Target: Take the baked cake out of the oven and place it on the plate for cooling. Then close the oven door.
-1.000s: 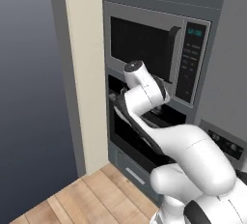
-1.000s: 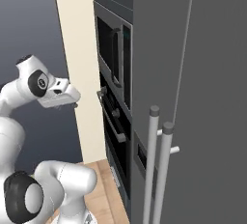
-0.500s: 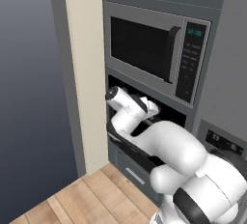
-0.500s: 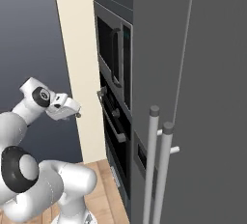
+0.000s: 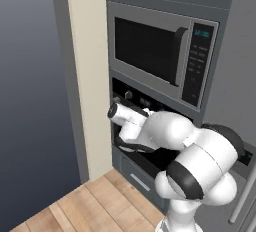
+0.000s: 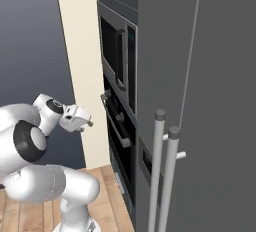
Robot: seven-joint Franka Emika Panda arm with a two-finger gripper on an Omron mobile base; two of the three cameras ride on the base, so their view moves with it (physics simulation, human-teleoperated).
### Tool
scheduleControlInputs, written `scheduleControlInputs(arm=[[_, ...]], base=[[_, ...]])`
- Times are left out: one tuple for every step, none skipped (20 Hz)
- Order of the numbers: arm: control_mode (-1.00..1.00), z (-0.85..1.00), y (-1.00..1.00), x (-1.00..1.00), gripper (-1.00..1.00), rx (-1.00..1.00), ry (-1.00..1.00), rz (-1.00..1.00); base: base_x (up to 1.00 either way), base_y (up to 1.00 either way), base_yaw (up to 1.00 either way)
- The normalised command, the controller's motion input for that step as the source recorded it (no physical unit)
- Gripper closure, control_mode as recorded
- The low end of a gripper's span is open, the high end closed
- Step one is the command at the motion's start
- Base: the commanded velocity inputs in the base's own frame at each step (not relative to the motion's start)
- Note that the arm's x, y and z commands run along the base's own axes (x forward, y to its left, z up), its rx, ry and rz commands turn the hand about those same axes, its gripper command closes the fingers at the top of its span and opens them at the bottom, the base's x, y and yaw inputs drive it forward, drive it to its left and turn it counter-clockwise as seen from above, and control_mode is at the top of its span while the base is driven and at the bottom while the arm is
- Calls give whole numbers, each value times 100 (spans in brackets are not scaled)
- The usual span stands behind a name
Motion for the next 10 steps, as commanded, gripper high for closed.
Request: scheduleControlInputs(arm=[[-100,-27,-41,31,-100,-5,0,0],[-100,-26,-39,34,-100,-5,0,1],[-100,-29,-36,31,-100,-4,0,2],[-100,-31,-36,32,-100,-5,0,2],[-100,-34,-35,29,-100,-5,0,2],[-100,-36,-33,28,-100,-5,0,1],[-100,-36,-34,29,-100,-5,0,1],[-100,-38,-37,26,-100,-6,0,1],[-100,-39,-39,34,-100,-5,0,1],[-100,-43,-37,38,-100,-5,0,1]], base=[[0,0,0],[0,0,0],[0,0,0],[0,0,0],[0,0,0],[0,0,0],[0,0,0],[0,0,0],[0,0,0],[0,0,0]])
